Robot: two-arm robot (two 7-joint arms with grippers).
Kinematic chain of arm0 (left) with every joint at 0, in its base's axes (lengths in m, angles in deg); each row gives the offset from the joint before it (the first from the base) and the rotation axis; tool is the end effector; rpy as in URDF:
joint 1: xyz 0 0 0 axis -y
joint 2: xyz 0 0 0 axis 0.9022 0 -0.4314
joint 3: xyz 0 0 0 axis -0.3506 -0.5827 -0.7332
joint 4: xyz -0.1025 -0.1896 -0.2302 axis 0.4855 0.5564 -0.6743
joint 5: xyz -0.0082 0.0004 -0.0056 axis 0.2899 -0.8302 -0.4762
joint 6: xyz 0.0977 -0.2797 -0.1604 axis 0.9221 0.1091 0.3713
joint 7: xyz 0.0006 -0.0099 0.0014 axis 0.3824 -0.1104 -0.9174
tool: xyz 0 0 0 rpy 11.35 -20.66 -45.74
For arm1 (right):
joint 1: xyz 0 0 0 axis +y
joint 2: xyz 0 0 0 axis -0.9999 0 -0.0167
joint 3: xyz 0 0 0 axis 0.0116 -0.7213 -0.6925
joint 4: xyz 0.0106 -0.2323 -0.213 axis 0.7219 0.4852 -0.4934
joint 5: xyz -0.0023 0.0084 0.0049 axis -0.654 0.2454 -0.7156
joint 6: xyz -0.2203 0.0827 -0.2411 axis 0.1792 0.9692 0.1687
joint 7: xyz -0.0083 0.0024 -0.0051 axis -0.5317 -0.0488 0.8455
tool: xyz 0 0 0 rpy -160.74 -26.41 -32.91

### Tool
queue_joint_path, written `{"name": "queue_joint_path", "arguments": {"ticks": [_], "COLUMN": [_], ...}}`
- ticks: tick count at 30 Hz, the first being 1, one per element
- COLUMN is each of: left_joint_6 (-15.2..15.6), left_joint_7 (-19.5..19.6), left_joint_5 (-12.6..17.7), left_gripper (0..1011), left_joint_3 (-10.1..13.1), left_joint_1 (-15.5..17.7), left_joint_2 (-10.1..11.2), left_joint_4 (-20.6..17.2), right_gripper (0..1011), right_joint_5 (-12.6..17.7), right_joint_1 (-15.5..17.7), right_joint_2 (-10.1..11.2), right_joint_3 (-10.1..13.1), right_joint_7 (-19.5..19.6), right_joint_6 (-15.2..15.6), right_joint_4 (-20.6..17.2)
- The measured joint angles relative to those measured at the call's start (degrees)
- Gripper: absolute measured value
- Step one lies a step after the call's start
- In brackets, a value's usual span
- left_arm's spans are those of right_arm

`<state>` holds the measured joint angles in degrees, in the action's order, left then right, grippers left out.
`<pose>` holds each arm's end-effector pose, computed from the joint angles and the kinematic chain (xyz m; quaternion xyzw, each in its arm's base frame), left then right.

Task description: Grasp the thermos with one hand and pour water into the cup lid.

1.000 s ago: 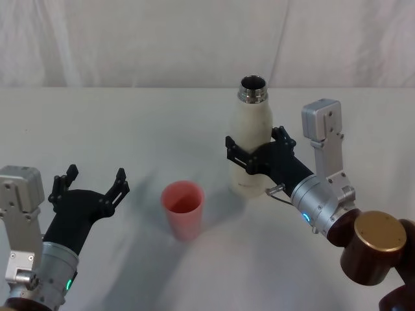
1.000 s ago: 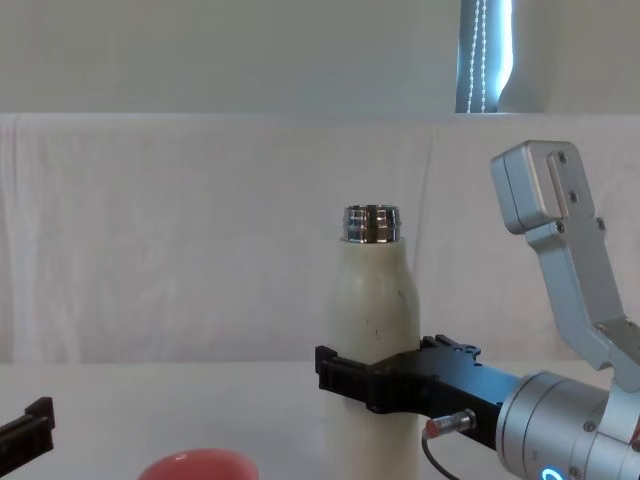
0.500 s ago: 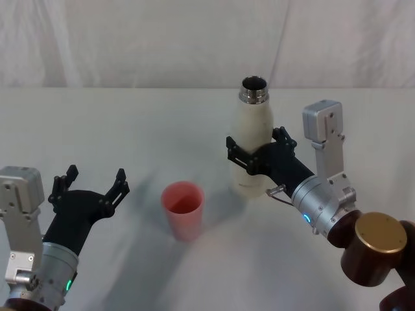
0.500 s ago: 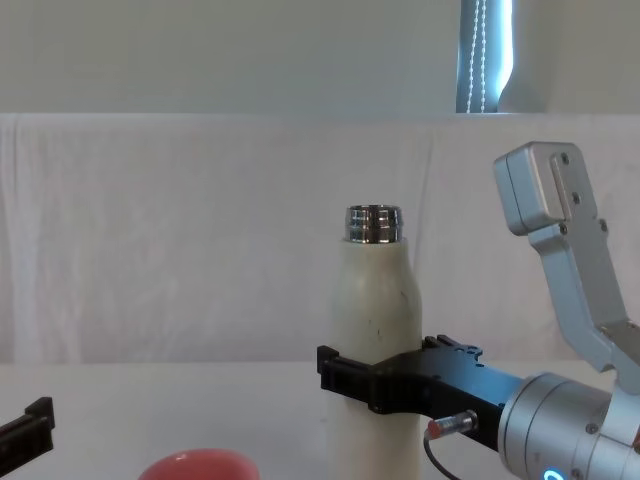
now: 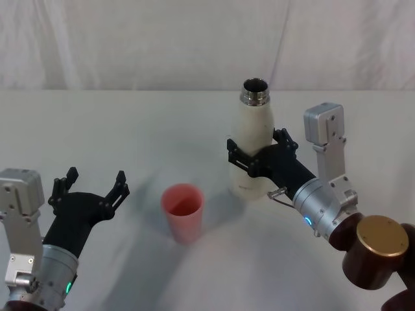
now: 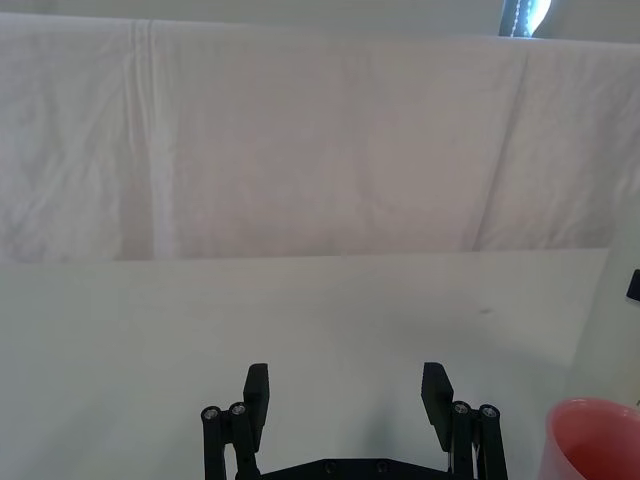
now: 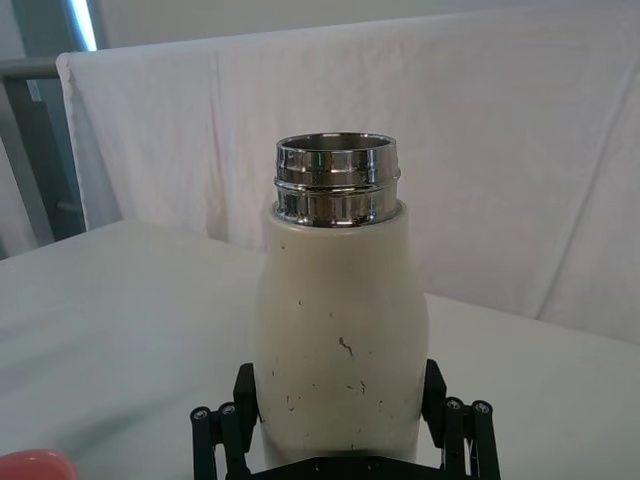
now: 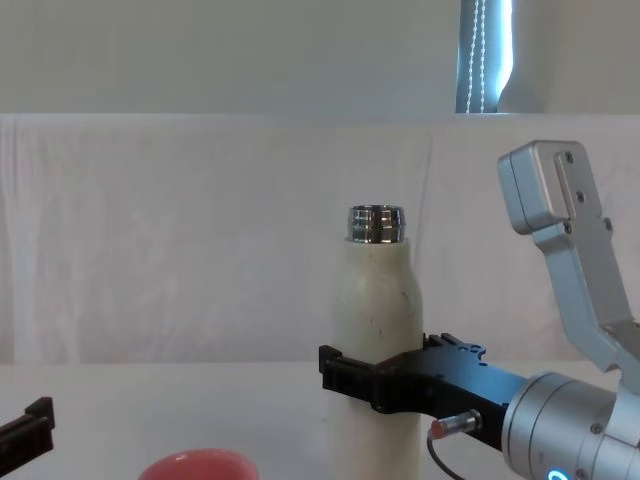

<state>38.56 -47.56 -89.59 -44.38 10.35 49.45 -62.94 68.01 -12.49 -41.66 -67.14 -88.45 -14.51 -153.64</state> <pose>0.2745 0.0406 -0.3089 -0.0174 0.0064 0.6616 0.7496 0.4075 0.0999 -0.2974 0.0108 -0.0087 -0.4672 0.8840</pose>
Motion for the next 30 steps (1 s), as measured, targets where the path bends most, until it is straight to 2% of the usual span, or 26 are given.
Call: {"name": "queue_joint_path", "arguments": {"ticks": [15,30], "left_joint_6": [0.0,0.0], "left_joint_7": [0.0,0.0], "left_joint_5": [0.0,0.0], "left_gripper": [1001,1001], "left_joint_3": [0.0,0.0], "left_joint_1": [0.0,0.0], "left_joint_2": [0.0,0.0], "left_joint_4": [0.0,0.0], "right_gripper": [1001,1001], "right_joint_5": [0.23,0.46], "right_joint_1": [1.35,4.26], "right_joint_2": [0.44,1.52], "right_joint_3": [0.57,1.11], "right_joint_7": [0.19,0.63], "right_joint_6": [-0.08,-0.02], "right_joint_4": [-1.33,-5.0]}}
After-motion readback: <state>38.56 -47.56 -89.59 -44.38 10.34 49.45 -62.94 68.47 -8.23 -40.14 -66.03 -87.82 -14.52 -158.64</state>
